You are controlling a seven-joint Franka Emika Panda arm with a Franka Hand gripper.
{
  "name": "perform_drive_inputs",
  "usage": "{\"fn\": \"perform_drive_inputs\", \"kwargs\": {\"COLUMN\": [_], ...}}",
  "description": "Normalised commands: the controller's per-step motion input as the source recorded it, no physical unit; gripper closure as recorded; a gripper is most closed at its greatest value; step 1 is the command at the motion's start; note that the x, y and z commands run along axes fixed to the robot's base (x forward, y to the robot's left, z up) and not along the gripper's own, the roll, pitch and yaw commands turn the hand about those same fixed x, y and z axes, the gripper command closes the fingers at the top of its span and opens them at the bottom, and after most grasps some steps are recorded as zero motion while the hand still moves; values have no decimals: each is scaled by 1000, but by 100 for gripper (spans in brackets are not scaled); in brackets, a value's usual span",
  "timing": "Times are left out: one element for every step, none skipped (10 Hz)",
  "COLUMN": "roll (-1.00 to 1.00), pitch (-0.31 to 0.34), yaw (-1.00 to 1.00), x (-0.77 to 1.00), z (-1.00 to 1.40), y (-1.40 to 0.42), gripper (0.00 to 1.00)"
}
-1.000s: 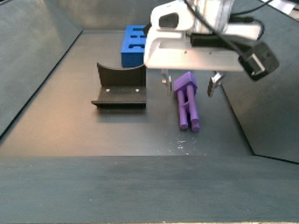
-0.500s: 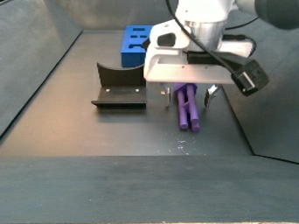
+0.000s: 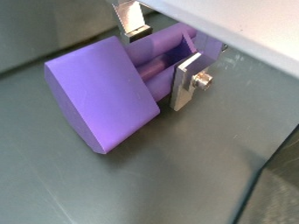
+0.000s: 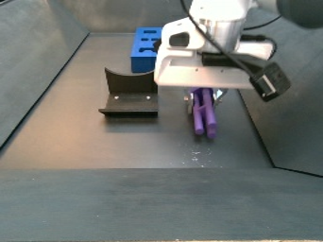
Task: Pick up the 3 prong object. Move up. Rotate the 3 prong object. Place the 3 prong object on the fixture. Regrasp the 3 prong object. Move to above the board. Insert the 3 prong object.
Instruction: Move up, then place the 3 prong object on the fixture.
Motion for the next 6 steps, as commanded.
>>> {"fn": "perform_drive_inputs", "kwargs": {"roll": [20, 34, 47, 0, 20, 28], "pitch": [42, 49, 51, 0, -4, 17], "yaw": [-11, -15, -17, 0, 0, -5], "x": [-21, -18, -19, 0, 4, -9], "z": [598, 469, 335, 1000, 1000, 1000], "y": [5, 6, 4, 0, 0, 2], "gripper": [100, 100, 100, 100, 100, 100]}}
